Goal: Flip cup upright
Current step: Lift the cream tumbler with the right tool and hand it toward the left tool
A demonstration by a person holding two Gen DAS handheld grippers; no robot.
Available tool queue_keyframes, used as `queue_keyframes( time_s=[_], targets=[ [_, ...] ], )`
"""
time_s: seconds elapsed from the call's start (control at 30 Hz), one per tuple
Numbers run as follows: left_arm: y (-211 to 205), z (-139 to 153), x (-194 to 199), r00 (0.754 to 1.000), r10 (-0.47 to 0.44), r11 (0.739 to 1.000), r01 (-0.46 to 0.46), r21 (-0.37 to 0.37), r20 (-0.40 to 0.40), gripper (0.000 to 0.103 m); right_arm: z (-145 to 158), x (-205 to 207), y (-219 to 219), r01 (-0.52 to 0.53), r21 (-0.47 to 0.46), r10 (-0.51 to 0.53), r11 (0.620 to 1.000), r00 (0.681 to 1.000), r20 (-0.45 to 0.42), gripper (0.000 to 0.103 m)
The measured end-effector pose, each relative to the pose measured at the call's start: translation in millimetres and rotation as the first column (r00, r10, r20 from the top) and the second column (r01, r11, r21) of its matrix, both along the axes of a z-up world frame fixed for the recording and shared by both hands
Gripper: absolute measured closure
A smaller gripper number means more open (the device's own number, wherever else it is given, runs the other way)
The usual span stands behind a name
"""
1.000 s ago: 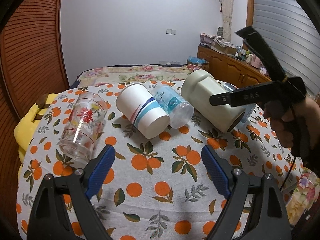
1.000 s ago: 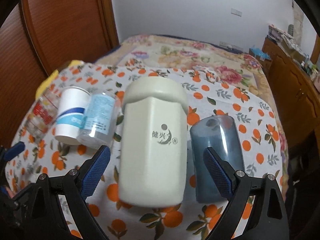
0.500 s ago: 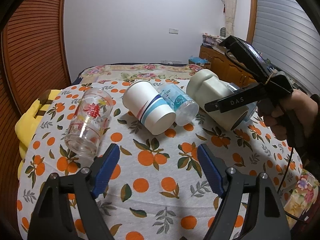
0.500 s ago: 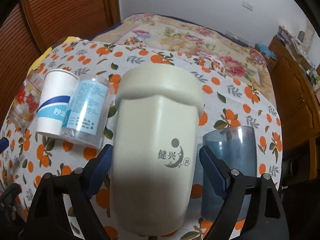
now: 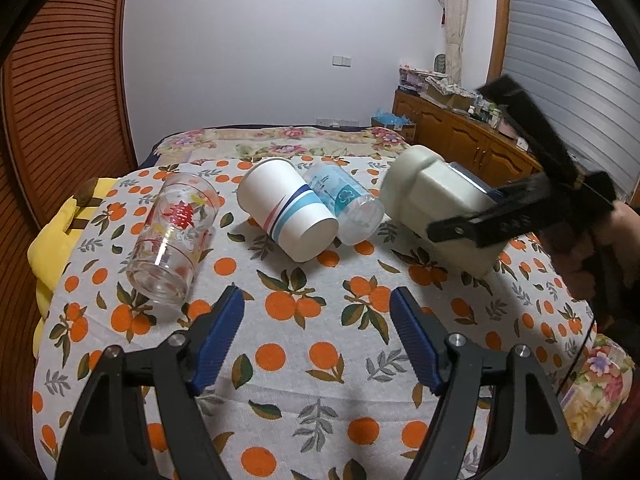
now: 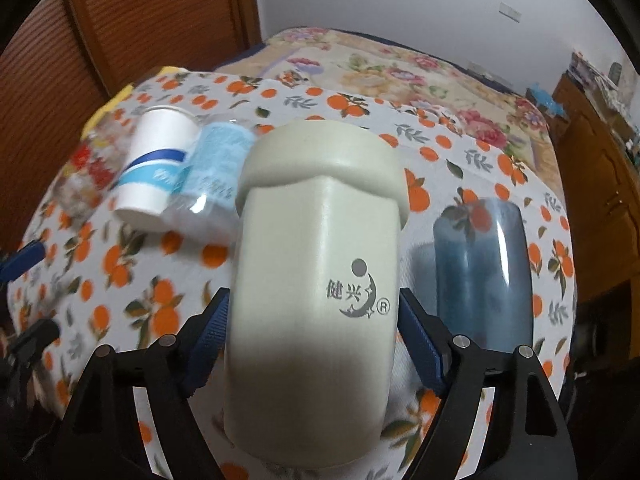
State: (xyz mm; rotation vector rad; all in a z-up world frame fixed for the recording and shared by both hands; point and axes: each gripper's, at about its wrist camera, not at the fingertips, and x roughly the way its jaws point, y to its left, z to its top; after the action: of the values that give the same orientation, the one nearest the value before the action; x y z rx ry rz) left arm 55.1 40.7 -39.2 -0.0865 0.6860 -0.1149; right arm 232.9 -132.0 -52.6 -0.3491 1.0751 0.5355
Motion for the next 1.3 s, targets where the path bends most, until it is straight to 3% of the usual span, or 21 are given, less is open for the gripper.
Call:
queue_keyframes(
  time_s=[0.33,0.63,1.0,1.3],
  targets=[
    [0,11,-9,1.000,0.001,1.000,-0.001,-0.009,0.016,0.027,5,-49,-13,-0.027,0.092,0.033,0.995,0.997,-0.065,0.021],
    [6,15,-15,1.000,0.011,1.000,-0.010,-0.007,0.016,0.027,-5,-82,9,-0.077,0.139,0.091,0.987,0.991,-0.101,0.021],
    [9,19,-15,1.000,0.020,0.999,-0.019,-0.027,0.014,0.027,-13,-91,27,-0.098,0.095,0.103,0.991,0.994,-0.044,0.020],
    [-6,30,-12,1.000,0.000,1.000,0.000,-0.011,0.013,0.027,8,-101,10,-0.096,0.165,0.095,0.982,0.995,0.012,0.019]
  ],
)
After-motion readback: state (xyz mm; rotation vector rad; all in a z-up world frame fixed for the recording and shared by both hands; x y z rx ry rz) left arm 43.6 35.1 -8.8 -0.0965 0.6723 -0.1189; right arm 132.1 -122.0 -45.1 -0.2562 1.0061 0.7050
